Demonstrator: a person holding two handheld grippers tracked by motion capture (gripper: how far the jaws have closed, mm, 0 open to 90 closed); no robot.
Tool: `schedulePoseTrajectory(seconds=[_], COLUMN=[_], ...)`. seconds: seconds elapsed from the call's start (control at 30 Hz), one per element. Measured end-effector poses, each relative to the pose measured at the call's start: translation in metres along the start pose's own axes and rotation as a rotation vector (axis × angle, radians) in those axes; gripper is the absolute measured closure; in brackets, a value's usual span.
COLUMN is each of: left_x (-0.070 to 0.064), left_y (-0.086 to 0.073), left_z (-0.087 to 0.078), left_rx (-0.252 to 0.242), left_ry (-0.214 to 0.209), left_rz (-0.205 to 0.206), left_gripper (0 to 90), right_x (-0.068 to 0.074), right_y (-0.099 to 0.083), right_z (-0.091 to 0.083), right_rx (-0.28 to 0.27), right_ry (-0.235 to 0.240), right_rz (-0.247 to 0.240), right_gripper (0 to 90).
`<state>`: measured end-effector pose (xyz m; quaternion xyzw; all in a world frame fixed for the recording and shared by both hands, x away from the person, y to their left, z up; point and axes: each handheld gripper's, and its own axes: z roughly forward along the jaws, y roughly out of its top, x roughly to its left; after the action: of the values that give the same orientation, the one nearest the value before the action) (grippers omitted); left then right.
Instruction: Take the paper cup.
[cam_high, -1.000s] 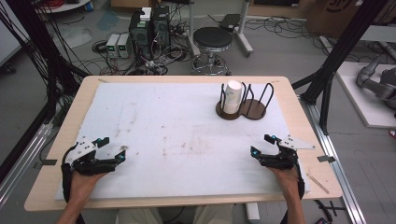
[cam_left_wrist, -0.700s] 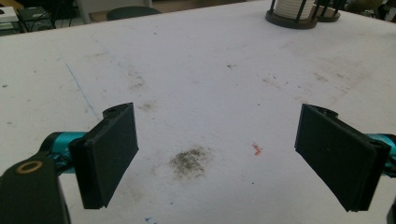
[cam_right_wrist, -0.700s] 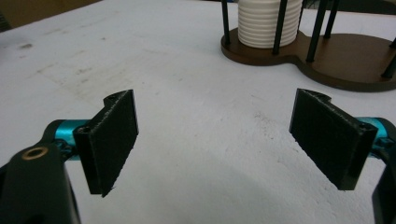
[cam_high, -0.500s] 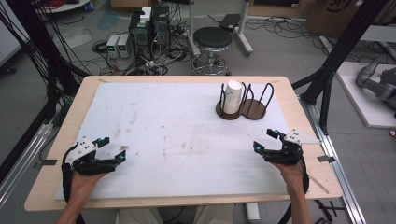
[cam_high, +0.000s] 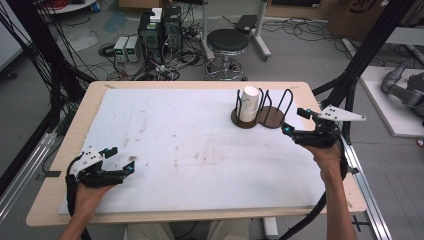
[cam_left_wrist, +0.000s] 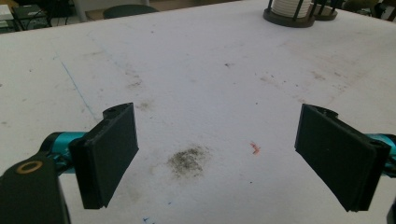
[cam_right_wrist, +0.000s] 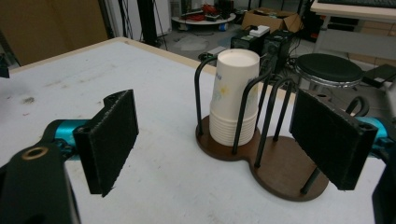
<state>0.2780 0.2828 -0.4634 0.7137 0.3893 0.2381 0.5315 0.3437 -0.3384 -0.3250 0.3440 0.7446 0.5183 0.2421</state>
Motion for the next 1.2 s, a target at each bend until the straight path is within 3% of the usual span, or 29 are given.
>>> schedulePoseTrajectory(seconds=[0.27,0.53,0.77,1.2], left_x=[0.0,0.002,0.001,0.001], left_y=[0.0,0.001,0.001,0.001], left_z=[0.001,0.001,0.002,0.003], left_rx=[0.009,0.017,0.019,0.035], left_ry=[0.001,-0.008,-0.003,-0.008], left_rz=[-0.002,-0.01,-0.005,-0.005], left_gripper=[13.0,13.0,13.0,13.0], right_x=[-0.009,-0.023,-0.032,-0.04], right_y=[0.028,0.066,0.081,0.105], right_z=[0.014,0.043,0.063,0.115], right_rx=[0.048,0.091,0.123,0.285], right_ry=[0.001,-0.011,-0.011,0.043], right_rz=[-0.032,-0.073,-0.079,-0.141], right_gripper=[15.9,15.9,15.9,15.9])
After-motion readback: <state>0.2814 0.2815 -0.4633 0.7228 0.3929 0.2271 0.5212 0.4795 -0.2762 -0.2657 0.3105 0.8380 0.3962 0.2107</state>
